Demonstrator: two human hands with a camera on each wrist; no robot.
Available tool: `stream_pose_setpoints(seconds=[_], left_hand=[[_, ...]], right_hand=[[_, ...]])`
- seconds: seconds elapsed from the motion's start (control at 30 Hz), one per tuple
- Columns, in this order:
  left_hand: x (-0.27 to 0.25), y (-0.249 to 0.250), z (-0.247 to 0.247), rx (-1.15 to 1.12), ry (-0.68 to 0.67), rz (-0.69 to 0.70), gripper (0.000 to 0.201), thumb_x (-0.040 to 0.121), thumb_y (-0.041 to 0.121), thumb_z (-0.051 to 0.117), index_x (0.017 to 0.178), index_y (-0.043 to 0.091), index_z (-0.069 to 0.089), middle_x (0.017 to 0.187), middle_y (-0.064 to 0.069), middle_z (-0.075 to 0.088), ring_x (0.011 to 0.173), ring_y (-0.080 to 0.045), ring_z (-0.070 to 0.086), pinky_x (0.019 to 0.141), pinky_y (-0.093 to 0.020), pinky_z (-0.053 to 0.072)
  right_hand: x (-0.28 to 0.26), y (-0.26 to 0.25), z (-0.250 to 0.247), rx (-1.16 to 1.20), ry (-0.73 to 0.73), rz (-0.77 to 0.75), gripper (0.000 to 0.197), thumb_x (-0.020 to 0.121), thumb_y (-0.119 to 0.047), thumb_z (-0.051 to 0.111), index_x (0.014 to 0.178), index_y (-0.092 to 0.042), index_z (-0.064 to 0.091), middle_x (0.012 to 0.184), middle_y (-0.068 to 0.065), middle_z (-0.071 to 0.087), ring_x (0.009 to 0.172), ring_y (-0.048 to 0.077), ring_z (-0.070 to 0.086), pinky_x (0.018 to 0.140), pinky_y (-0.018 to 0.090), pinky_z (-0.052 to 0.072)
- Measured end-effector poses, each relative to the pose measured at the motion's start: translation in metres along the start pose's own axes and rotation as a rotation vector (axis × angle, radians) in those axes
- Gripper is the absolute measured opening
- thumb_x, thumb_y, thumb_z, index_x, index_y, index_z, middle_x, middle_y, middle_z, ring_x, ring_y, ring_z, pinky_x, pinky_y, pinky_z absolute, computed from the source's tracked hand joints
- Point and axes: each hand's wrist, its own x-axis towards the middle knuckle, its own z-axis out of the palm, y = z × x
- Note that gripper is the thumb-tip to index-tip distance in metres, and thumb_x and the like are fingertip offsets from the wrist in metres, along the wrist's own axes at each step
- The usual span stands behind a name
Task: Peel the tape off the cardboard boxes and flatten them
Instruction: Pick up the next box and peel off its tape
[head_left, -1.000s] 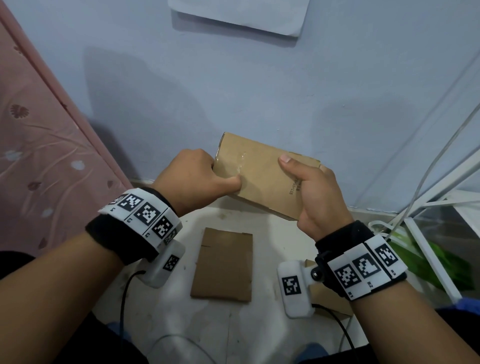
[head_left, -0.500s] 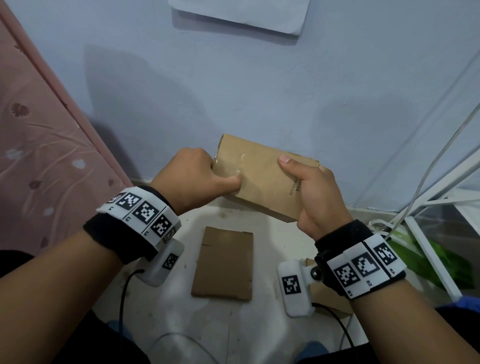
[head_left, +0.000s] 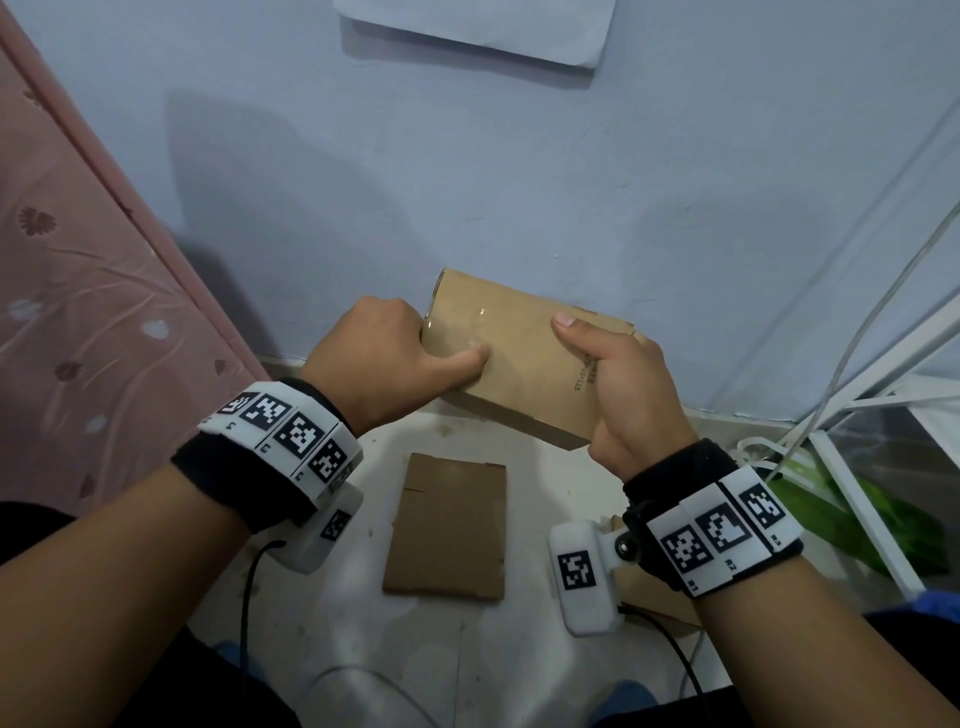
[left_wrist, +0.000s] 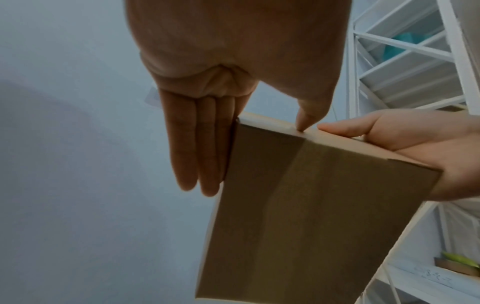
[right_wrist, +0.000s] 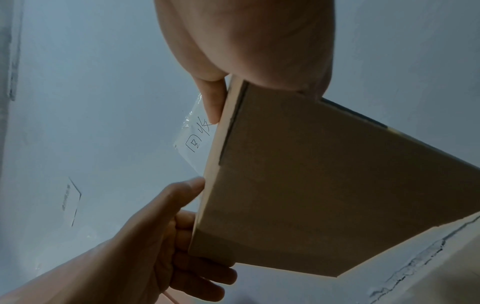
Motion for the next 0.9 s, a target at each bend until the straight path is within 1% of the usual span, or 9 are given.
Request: stream_pose_setpoints(seconds=[0.13,0.27,0.37,0.4,0.47,0.6,0.7,0.8,0.9], left_hand=[[0.0004,0.0022,-0.0013,-0.043,-0.026,-0.053,0.066,0.079,0.058,0.066,0.051,0.012,0.029,0.045,0.001,0.027,0.045,-0.019,0.031,0.046,-0.028,0.023],[0.0013,0.0024,0.0005,-0.068,-0.072,-0.074,0.057,0.066,0.061,0.057,0.049,0.013,0.031,0.043,0.002,0.029,0.044,-0.019,0.031,0.045,-0.028,0.028],[0.0004,0.0007,0.0015,-0.101,-0.072,-0.065,0.061,0.064,0.063,0.052,0.050,0.004,0.039,0.045,-0.012,0.042,0.045,-0.025,0.040,0.044,-0.036,0.036],[0.0006,-0.0008,0.0022,-0.134,-0.065,-0.060,0.067,0.064,0.064,0.050,0.053,-0.002,0.046,0.050,-0.019,0.052,0.049,-0.030,0.050,0.047,-0.041,0.044],[0.0006,-0.0036,0.0033,-0.176,-0.067,-0.052,0.076,0.066,0.068,0.051,0.061,-0.008,0.055,0.062,-0.022,0.064,0.060,-0.034,0.064,0.056,-0.048,0.052],[0.0018,-0.0047,0.0036,-0.199,-0.118,-0.091,0.082,0.062,0.070,0.058,0.069,-0.012,0.060,0.067,-0.025,0.065,0.058,-0.035,0.061,0.060,-0.051,0.054],[0.0008,-0.0017,0.0039,-0.205,-0.115,-0.115,0.067,0.062,0.061,0.059,0.060,-0.005,0.058,0.060,-0.021,0.061,0.055,-0.030,0.059,0.059,-0.052,0.054],[-0.0017,0.0020,0.0043,-0.198,-0.083,-0.104,0.052,0.065,0.057,0.057,0.054,0.007,0.051,0.066,-0.023,0.065,0.068,-0.034,0.069,0.058,-0.049,0.053],[-0.0024,0.0005,0.0042,-0.228,-0.086,-0.102,0.072,0.068,0.064,0.059,0.060,-0.007,0.055,0.068,-0.025,0.065,0.067,-0.035,0.067,0.058,-0.049,0.053]], right_hand=[[-0.0002,0.0017,-0.0007,-0.015,0.008,0.002,0.010,0.092,-0.013,0.072,0.095,-0.005,0.077,0.093,0.011,0.078,0.088,0.029,0.076,0.082,0.044,0.061],[-0.0019,0.0041,0.0000,-0.018,0.015,-0.007,0.020,0.092,-0.013,0.073,0.102,0.004,0.075,0.094,0.013,0.077,0.086,0.029,0.076,0.084,0.051,0.061],[-0.0025,0.0032,-0.0001,-0.015,0.010,-0.024,0.032,0.091,-0.013,0.074,0.108,0.013,0.068,0.095,0.015,0.075,0.086,0.030,0.075,0.087,0.054,0.059],[-0.0023,0.0023,-0.0002,-0.016,0.006,-0.037,0.035,0.091,-0.013,0.074,0.109,0.017,0.065,0.094,0.016,0.073,0.086,0.029,0.075,0.089,0.054,0.059],[-0.0017,0.0012,-0.0004,-0.018,-0.005,-0.061,0.040,0.091,-0.012,0.073,0.110,0.021,0.060,0.094,0.017,0.070,0.085,0.028,0.074,0.090,0.053,0.059],[-0.0013,0.0029,-0.0008,-0.017,0.002,-0.054,0.045,0.090,-0.012,0.074,0.113,0.023,0.057,0.095,0.018,0.068,0.083,0.027,0.072,0.089,0.052,0.059],[-0.0018,0.0036,-0.0014,-0.027,0.000,-0.060,0.036,0.091,-0.010,0.072,0.108,0.021,0.063,0.093,0.018,0.071,0.081,0.026,0.073,0.077,0.041,0.062],[-0.0014,0.0031,-0.0029,-0.025,-0.007,-0.076,0.038,0.091,-0.009,0.072,0.108,0.023,0.060,0.094,0.019,0.069,0.082,0.028,0.072,0.076,0.040,0.061],[-0.0010,0.0013,-0.0036,-0.026,-0.020,-0.093,0.045,0.090,-0.010,0.073,0.107,0.027,0.054,0.095,0.021,0.065,0.083,0.029,0.070,0.078,0.042,0.059]])
